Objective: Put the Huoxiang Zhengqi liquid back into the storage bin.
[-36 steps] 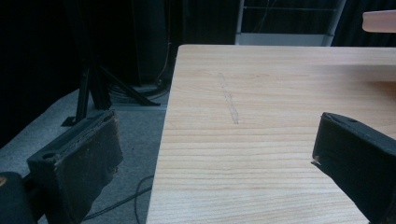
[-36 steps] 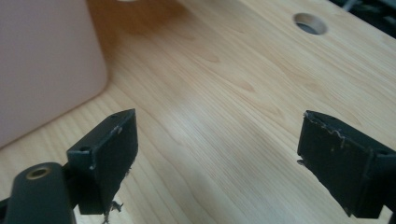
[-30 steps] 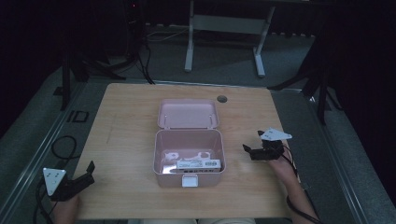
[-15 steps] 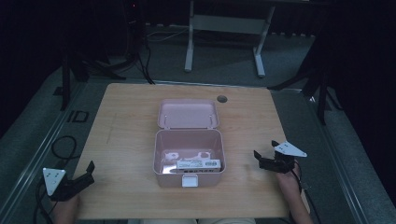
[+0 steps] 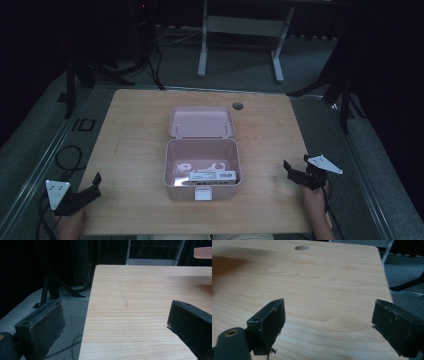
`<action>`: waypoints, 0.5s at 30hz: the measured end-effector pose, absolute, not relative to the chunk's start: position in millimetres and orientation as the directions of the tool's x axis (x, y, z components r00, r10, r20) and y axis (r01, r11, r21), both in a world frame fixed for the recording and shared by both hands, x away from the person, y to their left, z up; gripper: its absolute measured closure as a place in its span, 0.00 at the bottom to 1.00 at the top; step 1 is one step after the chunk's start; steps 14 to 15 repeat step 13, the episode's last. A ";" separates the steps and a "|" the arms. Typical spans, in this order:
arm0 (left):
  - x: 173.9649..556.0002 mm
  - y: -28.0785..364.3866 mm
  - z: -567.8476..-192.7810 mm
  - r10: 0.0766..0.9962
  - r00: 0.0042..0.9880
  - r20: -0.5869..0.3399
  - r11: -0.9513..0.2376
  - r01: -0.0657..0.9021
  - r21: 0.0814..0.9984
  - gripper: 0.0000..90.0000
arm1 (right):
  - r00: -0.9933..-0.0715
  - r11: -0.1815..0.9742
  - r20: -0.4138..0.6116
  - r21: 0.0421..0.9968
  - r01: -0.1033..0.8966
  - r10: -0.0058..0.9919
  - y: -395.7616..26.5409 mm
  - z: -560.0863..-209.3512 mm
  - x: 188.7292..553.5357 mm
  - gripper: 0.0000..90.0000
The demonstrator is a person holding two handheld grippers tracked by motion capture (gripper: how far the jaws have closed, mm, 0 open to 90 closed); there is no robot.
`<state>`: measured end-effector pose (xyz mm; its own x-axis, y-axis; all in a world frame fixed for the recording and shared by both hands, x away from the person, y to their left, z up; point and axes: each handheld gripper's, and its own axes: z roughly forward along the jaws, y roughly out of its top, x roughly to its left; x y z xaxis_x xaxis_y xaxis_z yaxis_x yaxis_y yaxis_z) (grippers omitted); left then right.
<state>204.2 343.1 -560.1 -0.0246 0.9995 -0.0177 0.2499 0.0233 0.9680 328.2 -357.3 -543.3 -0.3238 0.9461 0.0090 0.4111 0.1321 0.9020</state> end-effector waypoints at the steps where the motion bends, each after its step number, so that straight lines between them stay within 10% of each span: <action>1: 204.0 343.2 -560.0 1.000 -0.025 -0.019 0.025 0.249 0.968 0.02 | -0.310 0.123 0.010 0.905 0.407 0.951 -359.2 -542.8 327.7 0.13; 15: 203.1 342.3 -560.3 1.000 -0.025 -0.015 0.020 0.245 0.969 0.02 | -0.233 0.077 0.027 0.902 0.424 0.972 -374.8 -544.4 331.2 0.14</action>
